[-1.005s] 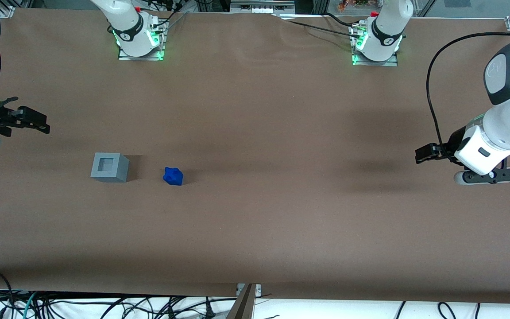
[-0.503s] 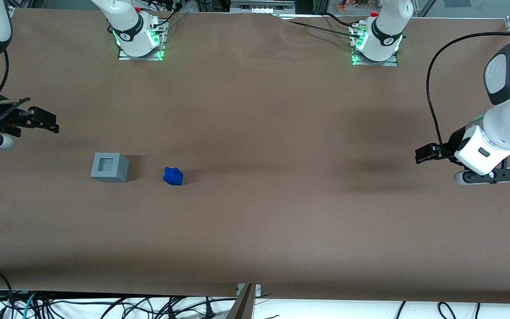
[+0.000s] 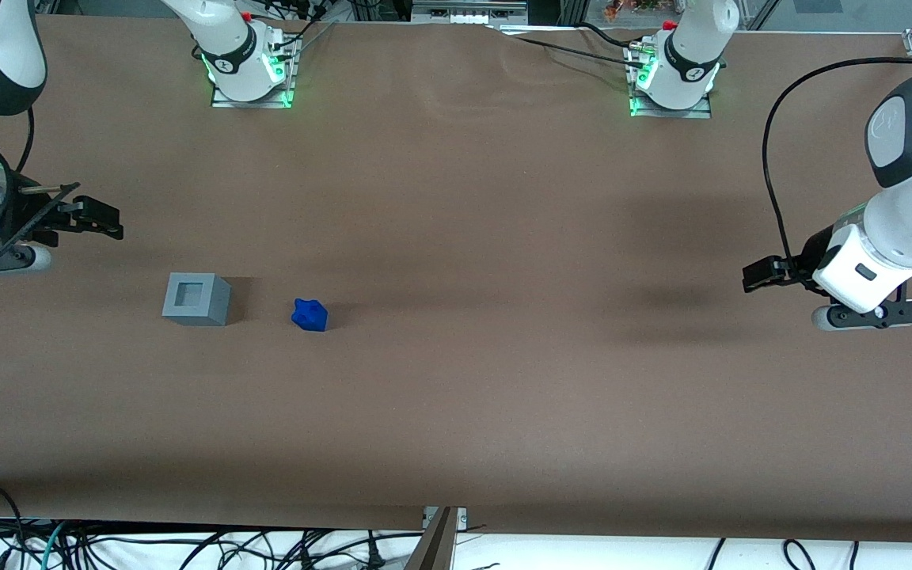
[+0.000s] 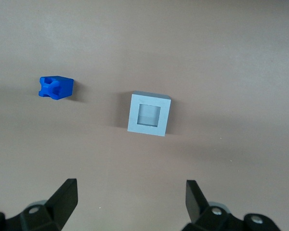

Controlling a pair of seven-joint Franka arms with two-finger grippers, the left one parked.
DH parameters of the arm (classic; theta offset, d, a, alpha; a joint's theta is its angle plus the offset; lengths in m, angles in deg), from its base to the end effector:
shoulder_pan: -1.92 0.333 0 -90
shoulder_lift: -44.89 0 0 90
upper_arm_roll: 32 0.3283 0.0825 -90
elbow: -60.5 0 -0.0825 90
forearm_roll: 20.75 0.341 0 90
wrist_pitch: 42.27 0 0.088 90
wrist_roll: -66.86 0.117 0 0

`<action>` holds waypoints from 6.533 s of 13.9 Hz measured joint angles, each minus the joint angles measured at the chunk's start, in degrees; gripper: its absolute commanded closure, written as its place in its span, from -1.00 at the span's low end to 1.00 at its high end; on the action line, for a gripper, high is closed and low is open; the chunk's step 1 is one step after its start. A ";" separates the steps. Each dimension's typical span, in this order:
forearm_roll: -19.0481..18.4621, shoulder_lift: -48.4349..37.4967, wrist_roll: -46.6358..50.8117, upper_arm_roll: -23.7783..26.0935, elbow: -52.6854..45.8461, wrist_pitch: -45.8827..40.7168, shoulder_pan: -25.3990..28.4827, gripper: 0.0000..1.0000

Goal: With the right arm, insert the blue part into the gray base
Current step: 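Move the open right gripper over the blue block and lower it, then close the right gripper on the blue block and lift it, then carry the blue block over the gray base's square hole, then lower the blue block into the gray base's hole, aligning it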

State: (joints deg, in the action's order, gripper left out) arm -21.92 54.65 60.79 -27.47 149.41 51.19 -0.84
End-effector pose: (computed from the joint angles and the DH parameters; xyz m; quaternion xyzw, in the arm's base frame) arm 0.5633 0.0116 0.5485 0.9966 0.0691 -0.0453 0.0017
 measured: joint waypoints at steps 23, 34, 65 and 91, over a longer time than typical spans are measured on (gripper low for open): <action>-0.99 16.28 39.89 6.96 21.32 46.49 10.83 -0.99; -5.30 21.11 39.89 6.96 21.32 51.83 10.83 0.71; 3.30 15.90 -0.52 -10.42 11.34 19.45 7.21 1.00; 3.14 10.20 13.55 -9.74 20.71 34.38 7.46 1.00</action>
State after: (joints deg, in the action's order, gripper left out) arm -18.78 64.85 74.35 -37.21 170.12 85.57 6.62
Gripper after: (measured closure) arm 0.493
